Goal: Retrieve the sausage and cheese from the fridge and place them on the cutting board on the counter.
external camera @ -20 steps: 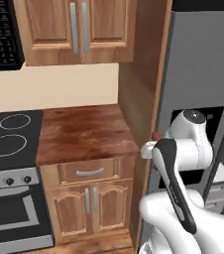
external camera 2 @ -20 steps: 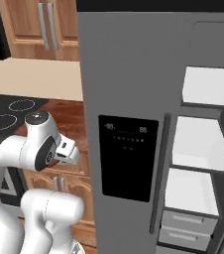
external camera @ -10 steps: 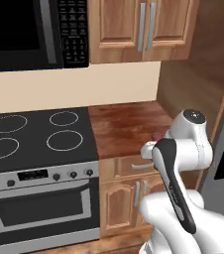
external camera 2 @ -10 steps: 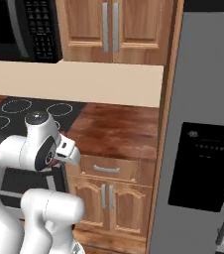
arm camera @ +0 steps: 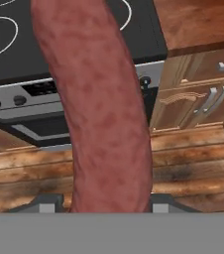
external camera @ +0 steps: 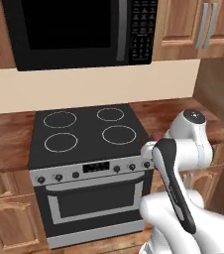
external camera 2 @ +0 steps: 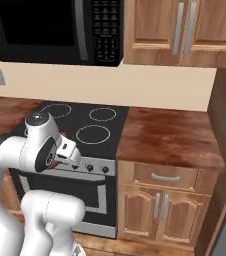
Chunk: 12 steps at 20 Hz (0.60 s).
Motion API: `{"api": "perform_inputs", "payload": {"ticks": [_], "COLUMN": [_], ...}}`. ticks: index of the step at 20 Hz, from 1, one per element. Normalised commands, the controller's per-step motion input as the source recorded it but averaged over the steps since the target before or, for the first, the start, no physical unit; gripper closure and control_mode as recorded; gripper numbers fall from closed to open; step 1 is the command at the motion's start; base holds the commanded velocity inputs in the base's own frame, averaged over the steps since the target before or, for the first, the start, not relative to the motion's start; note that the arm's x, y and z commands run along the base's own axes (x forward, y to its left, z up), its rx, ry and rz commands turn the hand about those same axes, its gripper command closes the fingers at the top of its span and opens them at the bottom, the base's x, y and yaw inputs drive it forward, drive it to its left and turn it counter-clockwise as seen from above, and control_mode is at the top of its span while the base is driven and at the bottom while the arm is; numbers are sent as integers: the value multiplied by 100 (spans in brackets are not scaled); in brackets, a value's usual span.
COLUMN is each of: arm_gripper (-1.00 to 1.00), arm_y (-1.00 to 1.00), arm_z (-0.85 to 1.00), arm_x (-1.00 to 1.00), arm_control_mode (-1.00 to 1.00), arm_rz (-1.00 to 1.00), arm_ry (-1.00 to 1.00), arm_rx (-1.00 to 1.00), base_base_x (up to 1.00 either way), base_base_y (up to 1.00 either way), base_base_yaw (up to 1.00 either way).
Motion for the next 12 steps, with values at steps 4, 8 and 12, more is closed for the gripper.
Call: {"api": "perform_inputs", "payload": {"ticks": [4,8,12], "arm_gripper": [100,100,100], "arm_y": [0,0,0], "arm_z": [0,0,0], "arm_x": [0,0,0], "arm_control_mode": [100,100,100], "arm_rz": [0,0,0], "arm_ry": [0,0,0], "arm_rx": [0,0,0], "base_base_x": [17,63,67], "base_base_y": [100,100,100], "base_base_yaw": [-4,-7,-9]}}
